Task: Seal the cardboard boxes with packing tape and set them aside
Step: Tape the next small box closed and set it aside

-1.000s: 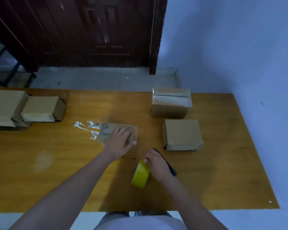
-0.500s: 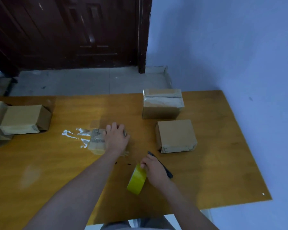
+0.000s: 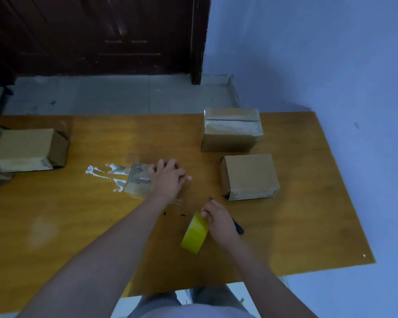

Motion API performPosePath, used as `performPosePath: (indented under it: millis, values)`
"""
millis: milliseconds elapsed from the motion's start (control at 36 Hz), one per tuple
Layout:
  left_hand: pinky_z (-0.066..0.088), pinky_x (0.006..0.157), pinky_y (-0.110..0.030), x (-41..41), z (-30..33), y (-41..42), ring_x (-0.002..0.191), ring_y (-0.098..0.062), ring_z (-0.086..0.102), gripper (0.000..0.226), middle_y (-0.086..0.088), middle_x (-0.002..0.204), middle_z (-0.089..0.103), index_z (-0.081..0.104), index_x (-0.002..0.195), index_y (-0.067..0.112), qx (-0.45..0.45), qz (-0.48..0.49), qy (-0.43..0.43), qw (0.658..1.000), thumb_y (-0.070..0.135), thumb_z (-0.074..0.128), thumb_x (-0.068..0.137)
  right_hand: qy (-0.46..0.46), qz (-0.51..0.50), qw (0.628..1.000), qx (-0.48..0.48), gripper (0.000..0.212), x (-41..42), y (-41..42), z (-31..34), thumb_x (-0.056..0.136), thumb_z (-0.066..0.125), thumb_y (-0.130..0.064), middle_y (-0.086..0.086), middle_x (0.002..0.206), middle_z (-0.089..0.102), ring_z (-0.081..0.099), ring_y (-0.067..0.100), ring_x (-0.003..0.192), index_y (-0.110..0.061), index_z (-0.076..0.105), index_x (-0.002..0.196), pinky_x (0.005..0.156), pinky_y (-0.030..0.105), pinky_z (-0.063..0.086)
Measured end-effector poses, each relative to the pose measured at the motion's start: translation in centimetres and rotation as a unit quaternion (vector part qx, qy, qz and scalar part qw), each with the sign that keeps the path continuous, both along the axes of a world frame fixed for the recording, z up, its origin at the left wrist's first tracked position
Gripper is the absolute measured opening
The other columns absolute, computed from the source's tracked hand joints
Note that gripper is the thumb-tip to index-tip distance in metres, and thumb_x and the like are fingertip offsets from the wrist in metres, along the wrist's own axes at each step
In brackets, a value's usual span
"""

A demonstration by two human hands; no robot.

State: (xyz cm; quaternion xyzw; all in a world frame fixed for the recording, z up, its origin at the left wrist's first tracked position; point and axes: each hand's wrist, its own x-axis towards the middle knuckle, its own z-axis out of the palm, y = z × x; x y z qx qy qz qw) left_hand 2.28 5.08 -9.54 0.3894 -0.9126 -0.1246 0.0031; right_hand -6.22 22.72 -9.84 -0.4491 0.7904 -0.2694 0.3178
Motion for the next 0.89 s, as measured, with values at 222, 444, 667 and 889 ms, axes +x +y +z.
performPosePath:
  millis: [222,444,667,889]
  values:
    - [0.022,0.092,-0.041,-0.3,1.1,0.1,0.112,-0.024,0.037,0.053,0.003,0.121,0.050,0.071,0.105,0.023,0.014,-0.006,-0.038,0.999,0.051,0.027,0.100,0.012,-0.006,1.000,-0.002,0.020,0.1,-0.2,-0.1,0.097,0.044,-0.008,0.007,0.082,0.047,0.044,0.023,0.075,-0.010,0.051,0.078,0.063,0.036,0.032]
    - [0.016,0.103,-0.041,2.7,3.5,-1.4,0.127,-0.019,0.018,0.090,-0.002,0.146,0.028,0.068,0.112,0.025,0.130,-0.040,0.082,0.987,0.076,0.002,0.077,0.002,0.005,1.000,0.012,0.020,-0.2,0.0,-0.1,0.098,0.043,-0.010,0.008,0.083,0.049,0.047,0.023,0.080,-0.011,0.052,0.080,0.064,0.031,0.032]
    - [0.024,0.108,-0.044,5.4,3.3,0.1,0.135,-0.027,0.023,0.026,-0.004,0.146,0.035,0.066,0.109,0.026,0.046,-0.243,-0.064,0.967,0.039,0.064,0.086,0.003,0.002,1.000,0.001,0.022,-0.2,0.1,0.3,0.097,0.043,-0.006,-0.003,0.077,0.041,0.040,0.015,0.071,-0.014,0.046,0.077,0.058,0.027,0.026]
    - [0.050,0.074,-0.049,4.8,1.1,1.8,0.099,-0.028,0.042,0.030,-0.010,0.109,0.063,0.064,0.064,0.021,-0.091,-0.181,0.011,0.979,0.021,0.090,0.049,0.005,-0.006,1.000,0.018,0.020,-0.1,0.1,0.6,0.098,0.044,-0.011,0.001,0.082,0.043,0.042,0.020,0.073,-0.014,0.046,0.079,0.061,0.030,0.026]
